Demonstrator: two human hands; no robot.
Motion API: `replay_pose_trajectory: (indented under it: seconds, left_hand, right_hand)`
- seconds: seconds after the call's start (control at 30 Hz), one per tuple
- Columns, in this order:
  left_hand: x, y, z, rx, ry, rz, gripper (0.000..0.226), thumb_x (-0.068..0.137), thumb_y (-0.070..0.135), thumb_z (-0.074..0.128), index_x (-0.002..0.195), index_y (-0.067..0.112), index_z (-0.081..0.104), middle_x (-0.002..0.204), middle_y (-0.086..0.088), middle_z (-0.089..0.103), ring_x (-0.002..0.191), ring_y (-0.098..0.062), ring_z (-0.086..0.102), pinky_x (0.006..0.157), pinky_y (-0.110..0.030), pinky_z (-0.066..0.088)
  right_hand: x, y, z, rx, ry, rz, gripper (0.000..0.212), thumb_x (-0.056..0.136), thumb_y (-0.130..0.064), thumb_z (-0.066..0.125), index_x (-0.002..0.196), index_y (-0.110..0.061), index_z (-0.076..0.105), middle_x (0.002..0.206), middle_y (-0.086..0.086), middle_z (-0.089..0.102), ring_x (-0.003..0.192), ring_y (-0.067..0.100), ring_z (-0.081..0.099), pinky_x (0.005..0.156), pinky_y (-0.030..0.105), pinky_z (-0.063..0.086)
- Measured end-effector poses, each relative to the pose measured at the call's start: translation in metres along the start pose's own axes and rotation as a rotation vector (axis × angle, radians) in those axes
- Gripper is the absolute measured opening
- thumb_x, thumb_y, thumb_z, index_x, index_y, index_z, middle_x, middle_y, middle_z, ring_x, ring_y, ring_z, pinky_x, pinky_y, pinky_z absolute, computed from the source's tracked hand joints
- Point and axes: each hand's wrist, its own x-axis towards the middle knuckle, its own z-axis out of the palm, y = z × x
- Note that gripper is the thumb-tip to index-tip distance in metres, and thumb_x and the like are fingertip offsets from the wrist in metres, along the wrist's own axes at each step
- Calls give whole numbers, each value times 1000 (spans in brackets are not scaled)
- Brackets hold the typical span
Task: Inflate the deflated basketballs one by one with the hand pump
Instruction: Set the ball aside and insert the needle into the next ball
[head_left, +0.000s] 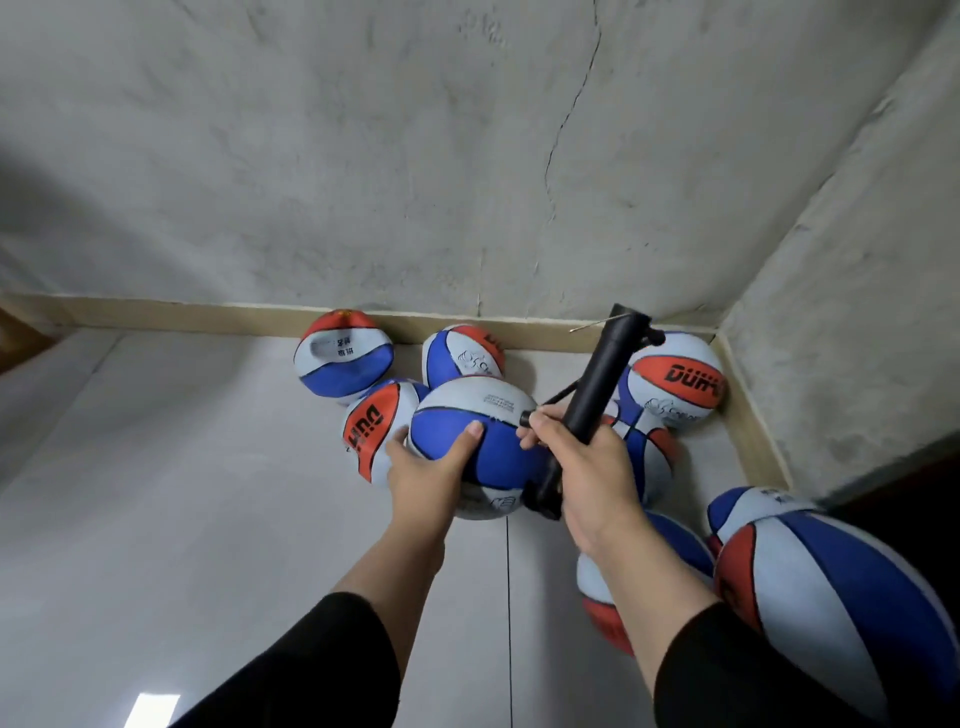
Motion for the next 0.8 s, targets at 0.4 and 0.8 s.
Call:
replay_pose_trajectory:
  seconds: [0.4,0.8]
  left_hand:
    - [58,84,121,26,-294,174,64,94,51,70,149,39,40,130,17,61,118,-11,63,100,-41,57]
    - [102,65,178,201,-445,10,63,104,23,59,161,28,33,115,11,59,101,-9,54,97,-36,47]
  right_hand:
    - [141,-92,-59,5,109,-98,6,98,-16,67,92,-19,68,79,8,68,94,27,65,97,48,53]
    - [205,-43,-84,-174,130,-37,4,92,-18,70,88,-17,69,77,7,73,83,25,66,90,49,50]
